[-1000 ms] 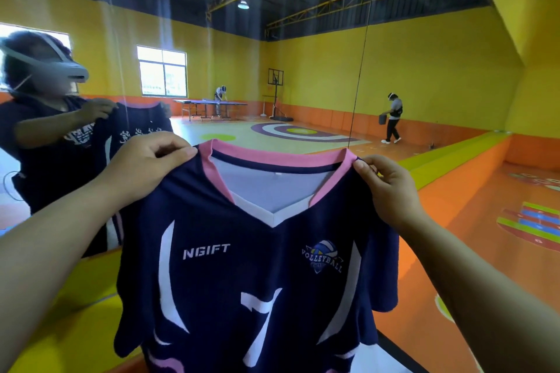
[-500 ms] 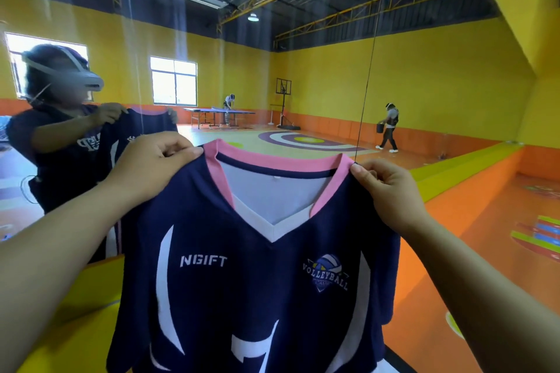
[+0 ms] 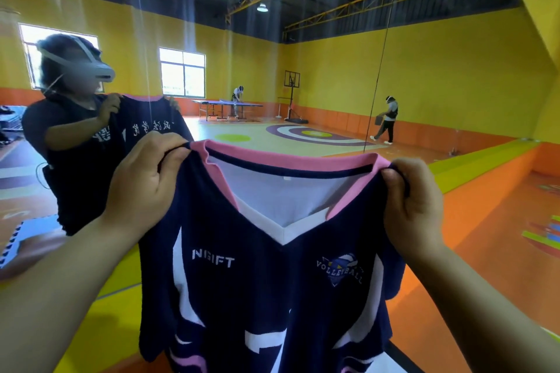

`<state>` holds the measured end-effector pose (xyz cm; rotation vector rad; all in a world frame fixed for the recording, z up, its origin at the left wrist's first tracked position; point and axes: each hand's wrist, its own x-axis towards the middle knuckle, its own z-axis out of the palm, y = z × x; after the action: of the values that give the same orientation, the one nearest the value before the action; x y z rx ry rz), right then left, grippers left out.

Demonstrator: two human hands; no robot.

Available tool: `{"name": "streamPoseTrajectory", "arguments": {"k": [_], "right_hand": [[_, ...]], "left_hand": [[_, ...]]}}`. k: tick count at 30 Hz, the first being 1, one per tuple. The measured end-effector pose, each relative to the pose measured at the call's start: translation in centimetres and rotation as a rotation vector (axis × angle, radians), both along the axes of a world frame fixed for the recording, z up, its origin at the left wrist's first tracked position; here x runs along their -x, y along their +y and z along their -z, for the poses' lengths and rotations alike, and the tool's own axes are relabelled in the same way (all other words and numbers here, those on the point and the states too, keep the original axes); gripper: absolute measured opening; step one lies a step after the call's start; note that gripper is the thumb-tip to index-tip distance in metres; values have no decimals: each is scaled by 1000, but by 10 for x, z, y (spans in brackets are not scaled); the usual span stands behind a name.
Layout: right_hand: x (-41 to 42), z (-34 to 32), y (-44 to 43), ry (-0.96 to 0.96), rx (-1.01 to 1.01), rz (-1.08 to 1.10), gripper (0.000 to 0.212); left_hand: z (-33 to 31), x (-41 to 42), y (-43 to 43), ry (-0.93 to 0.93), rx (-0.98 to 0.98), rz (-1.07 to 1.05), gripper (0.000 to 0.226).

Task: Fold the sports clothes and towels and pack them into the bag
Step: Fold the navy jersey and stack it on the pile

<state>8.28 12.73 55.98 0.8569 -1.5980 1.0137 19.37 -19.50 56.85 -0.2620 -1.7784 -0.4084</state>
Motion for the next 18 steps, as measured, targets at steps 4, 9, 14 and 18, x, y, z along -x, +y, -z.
{"name": "streamPoseTrajectory", "arguments": {"k": [4,9,14,18], "right_hand": [[-11,-11,-1,135,32,-64,33],[-18,-15,-20,128,57,-145,33],[-29,-13,-57,51,-116,-269,27],[-36,-11,-80,17,-197,-315,23]], "left_hand": [[-7,-2,6,110,17,21,50],[-14,7,22,113,-53,117,50],[-12,19,60,-8,-67,259,35],[-10,18,82,-137,-52,382,14]]}}
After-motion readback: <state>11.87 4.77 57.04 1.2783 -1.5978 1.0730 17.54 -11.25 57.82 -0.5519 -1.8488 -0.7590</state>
